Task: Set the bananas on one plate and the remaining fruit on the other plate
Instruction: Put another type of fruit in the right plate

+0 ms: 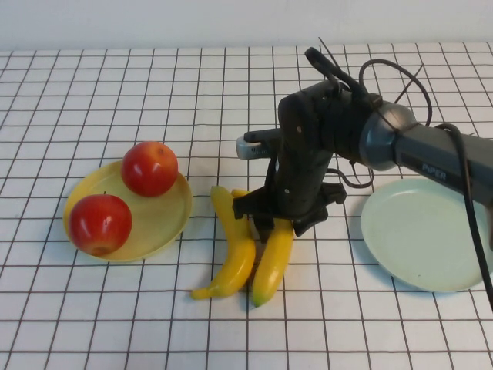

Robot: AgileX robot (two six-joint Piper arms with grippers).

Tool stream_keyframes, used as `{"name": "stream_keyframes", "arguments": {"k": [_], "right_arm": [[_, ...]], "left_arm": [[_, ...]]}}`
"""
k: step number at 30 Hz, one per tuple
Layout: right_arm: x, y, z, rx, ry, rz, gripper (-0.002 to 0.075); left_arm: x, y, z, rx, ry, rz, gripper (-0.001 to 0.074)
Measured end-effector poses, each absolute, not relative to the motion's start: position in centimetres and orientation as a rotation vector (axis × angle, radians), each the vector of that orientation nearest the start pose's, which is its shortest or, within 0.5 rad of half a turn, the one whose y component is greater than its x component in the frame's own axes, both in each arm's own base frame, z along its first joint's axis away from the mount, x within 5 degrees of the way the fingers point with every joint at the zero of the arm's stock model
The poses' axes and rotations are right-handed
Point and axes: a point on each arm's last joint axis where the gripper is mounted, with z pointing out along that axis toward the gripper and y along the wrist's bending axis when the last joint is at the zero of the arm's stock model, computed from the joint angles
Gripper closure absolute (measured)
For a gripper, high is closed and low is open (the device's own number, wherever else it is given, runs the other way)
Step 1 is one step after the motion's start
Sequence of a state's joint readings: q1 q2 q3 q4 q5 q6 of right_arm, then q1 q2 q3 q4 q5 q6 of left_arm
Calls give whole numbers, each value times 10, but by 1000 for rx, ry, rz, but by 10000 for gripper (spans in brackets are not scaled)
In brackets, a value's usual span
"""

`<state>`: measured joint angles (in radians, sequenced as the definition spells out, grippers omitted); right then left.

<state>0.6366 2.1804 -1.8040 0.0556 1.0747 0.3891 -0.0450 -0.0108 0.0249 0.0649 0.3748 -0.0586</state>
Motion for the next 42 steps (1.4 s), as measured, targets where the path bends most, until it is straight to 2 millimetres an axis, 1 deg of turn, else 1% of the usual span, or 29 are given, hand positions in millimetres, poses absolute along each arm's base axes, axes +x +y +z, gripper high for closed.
{"name": "stream_keyframes", "arguments": {"k": [3, 5, 7, 10, 11, 12, 14, 16, 18, 22, 24, 27, 29, 33, 36, 38, 40, 42], "right_arm": [[365, 274, 194, -344, 2970, 195, 412], [364, 271, 200, -371, 2967, 160, 405], [361, 266, 212, -397, 2954, 121, 405], [359, 250, 244, -403, 2908, 88, 405], [358, 240, 261, -390, 2879, 85, 405], [358, 232, 271, -379, 2860, 80, 405], [357, 210, 294, -340, 2817, 73, 405], [355, 188, 306, -291, 2802, 56, 405], [352, 161, 310, -236, 2811, 23, 405], [344, 112, 296, -138, 2891, -52, 405], [342, 91, 284, -97, 2929, -83, 405], [343, 69, 264, -58, 2949, -101, 405], [344, 59, 253, -39, 2943, -101, 405], [353, 49, 235, -70, 2936, -106, 405], [359, 48, 219, -98, 2961, -109, 392], [362, 48, 209, -105, 2979, -110, 342], [364, 49, 204, -107, 2992, -103, 286], [364, 49, 203, -104, 2994, -95, 262]], "left_arm": [[53, 0, 172, 27, 1871, -8, 738], [53, 0, 172, 27, 1871, -8, 738], [53, 0, 172, 27, 1871, -8, 738], [53, 0, 172, 27, 1871, -8, 738], [53, 0, 172, 27, 1871, -8, 738], [53, 0, 172, 27, 1871, -8, 738], [53, 0, 172, 27, 1871, -8, 738], [53, 0, 172, 27, 1871, -8, 738], [53, 0, 172, 27, 1871, -8, 738], [53, 0, 172, 27, 1871, -8, 738], [53, 0, 172, 27, 1871, -8, 738], [53, 0, 172, 27, 1871, -8, 738], [53, 0, 172, 27, 1871, -8, 738], [53, 0, 172, 27, 1871, -8, 738], [53, 0, 172, 27, 1871, -8, 738], [53, 0, 172, 27, 1871, -8, 738], [53, 0, 172, 27, 1871, -8, 738], [53, 0, 172, 27, 1871, -8, 738]]}}
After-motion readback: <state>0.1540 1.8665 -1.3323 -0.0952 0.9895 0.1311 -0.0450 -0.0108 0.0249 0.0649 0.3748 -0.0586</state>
